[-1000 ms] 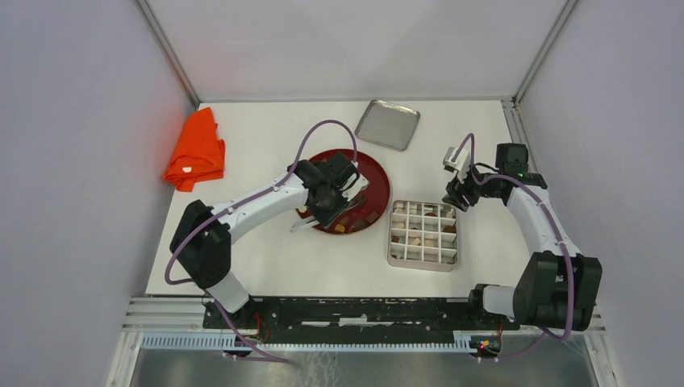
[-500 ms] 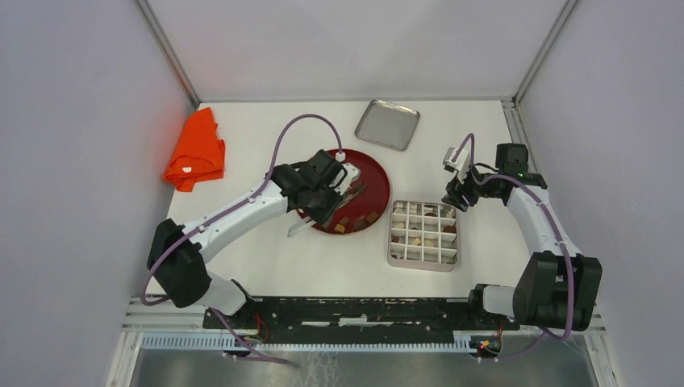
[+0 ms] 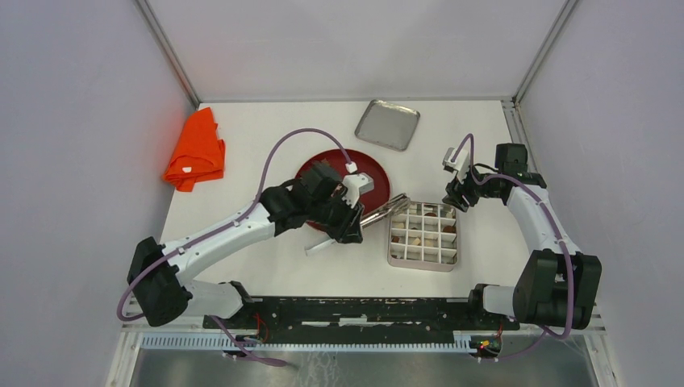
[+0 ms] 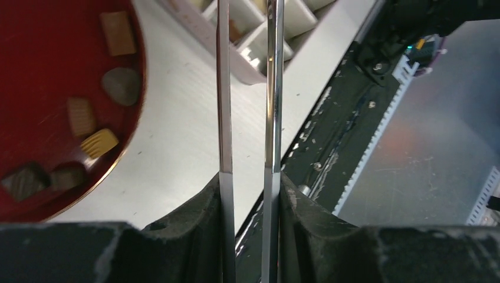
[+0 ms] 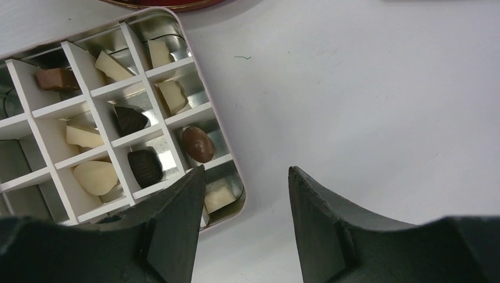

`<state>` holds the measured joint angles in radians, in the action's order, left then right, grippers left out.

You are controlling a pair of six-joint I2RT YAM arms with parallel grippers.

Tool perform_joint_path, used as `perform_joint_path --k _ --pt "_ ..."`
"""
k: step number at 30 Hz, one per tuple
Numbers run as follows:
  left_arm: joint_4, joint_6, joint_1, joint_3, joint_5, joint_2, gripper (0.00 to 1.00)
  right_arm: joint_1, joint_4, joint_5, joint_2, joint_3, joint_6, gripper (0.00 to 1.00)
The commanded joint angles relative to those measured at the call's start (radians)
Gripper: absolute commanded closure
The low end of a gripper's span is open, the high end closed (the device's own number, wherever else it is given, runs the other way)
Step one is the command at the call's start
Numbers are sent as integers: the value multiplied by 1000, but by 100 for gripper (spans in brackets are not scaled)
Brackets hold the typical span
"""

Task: Pack the chocolate
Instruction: Place the fake chocolate in the packing box.

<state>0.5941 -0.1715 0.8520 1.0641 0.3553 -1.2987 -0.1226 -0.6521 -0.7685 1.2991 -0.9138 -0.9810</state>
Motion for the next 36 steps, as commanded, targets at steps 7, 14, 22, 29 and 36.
perform_joint_path --k 7,14,22,29,36 --pt "-278 -108 189 29 64 -132 98 -7 72 75 -5 -2 76 39" --pt "-298 -112 261 71 12 -231 98 -17 110 109 -17 10 113 39" --pt "-291 -97 303 148 -16 -349 96 -18 109 106 -14 12 110 39" --pt "-257 -95 322 211 -71 -415 90 -20 108 103 -15 12 108 38" --pt "-237 -90 332 241 -89 -458 82 -20 103 100 -13 10 104 38"
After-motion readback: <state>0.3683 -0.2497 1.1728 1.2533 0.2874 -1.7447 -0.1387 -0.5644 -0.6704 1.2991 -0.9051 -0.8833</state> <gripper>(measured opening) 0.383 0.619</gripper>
